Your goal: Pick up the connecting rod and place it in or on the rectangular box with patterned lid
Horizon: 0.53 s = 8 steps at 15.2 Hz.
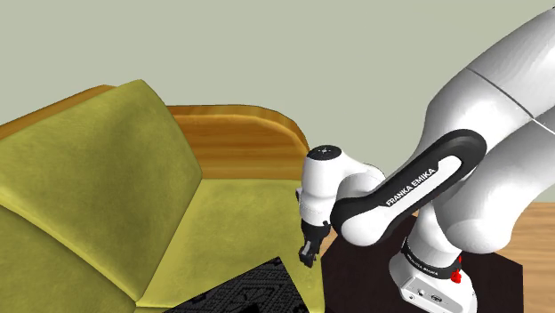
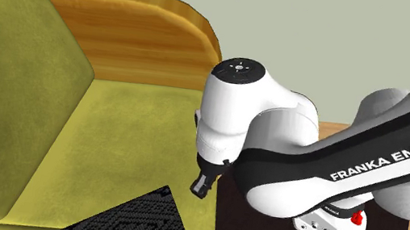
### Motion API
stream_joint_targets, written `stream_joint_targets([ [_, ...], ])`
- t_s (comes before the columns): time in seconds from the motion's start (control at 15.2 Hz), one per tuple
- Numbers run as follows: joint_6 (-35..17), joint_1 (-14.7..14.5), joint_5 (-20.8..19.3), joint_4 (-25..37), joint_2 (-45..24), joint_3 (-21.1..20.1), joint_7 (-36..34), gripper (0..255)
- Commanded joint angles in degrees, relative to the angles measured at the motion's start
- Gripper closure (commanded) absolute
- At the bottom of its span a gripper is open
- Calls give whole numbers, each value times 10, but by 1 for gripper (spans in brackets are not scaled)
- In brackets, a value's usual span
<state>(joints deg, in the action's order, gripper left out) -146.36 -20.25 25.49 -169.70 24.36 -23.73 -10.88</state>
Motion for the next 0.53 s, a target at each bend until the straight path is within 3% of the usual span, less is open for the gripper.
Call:
stream_joint_targets([
  [0.0,30,1,-5,3,26,4,-2,255],
  [0.46,117,3,-22,22,95,18,-12,255],
])
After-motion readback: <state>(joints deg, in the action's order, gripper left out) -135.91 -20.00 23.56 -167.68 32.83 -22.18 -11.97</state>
